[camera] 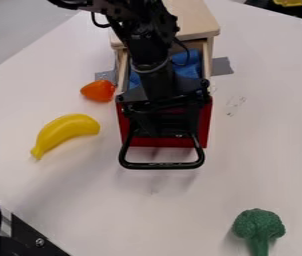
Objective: Close the drawer
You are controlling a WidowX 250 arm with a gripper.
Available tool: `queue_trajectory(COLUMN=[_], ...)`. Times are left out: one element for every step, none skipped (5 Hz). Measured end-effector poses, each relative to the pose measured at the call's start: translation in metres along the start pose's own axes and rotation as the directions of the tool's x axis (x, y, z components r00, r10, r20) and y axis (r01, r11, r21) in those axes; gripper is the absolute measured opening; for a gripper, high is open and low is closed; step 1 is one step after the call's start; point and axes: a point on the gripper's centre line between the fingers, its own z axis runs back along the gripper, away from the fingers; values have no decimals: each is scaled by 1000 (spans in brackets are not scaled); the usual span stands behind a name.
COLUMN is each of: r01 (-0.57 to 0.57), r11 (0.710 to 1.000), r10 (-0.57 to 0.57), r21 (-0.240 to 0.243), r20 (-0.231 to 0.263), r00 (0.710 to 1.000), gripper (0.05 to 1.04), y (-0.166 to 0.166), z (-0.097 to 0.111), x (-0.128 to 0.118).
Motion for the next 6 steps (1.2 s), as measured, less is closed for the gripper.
queue_trajectory(r01=[14, -12, -29, -41, -55, -91], r11=[1000, 999, 999, 999, 998, 996], r10=[-14, 8, 24, 34, 52, 90], r21=[-20, 44, 23, 30, 6, 2], r20=[11, 91, 168, 197, 188, 126], r00=[1000, 996, 986, 980, 981, 988], gripper=[916, 969, 984, 984, 984, 984], y=[-9, -4, -11, -8, -12, -18], z=[6, 17, 38, 39, 55, 63], x=[-1, -7, -10, -17, -24, -30])
